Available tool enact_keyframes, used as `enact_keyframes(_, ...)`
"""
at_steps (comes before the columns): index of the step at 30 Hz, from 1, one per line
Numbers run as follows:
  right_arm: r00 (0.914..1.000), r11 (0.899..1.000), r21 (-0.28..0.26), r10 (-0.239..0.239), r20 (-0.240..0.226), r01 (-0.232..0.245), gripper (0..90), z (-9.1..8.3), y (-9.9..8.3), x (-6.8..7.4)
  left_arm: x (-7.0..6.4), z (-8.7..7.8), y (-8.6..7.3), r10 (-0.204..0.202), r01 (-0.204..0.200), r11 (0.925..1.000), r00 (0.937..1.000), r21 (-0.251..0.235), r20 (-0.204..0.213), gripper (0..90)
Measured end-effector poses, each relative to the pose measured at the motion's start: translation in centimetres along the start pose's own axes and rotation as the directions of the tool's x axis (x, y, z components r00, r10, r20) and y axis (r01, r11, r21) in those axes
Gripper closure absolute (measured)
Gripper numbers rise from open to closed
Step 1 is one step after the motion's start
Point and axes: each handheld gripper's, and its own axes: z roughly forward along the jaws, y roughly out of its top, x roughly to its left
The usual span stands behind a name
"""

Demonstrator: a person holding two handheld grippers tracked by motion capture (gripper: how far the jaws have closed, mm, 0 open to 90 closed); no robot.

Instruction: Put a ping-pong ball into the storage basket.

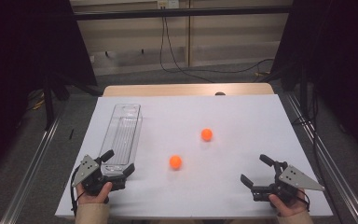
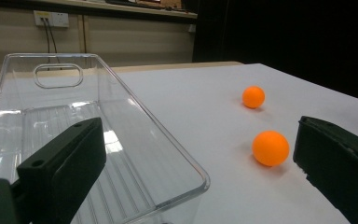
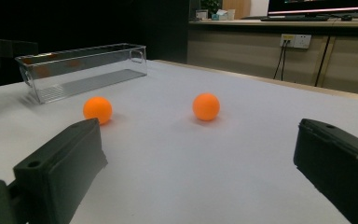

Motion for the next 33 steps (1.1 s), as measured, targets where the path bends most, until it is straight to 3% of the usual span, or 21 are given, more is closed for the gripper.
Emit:
enact_keyframes(18, 0.9999, 1.000, 0.015, -0.003, -0.013, 0.003, 0.8, 0.0, -0.1, -0.1, -0.5, 0.3, 0.4, 0.015, -0.015, 0.9999, 0.9996, 0.000, 0.025, 2.0)
enact_keyframes(33, 1.0000, 1.000, 0.011, -0.001, -0.008, 0.001, 0.5, -0.1, -0.1, -0.2, -1.3, 1.1, 0.8, -0.005, 0.005, 1.0000, 0.9989, -0.006, 0.047, 1.5)
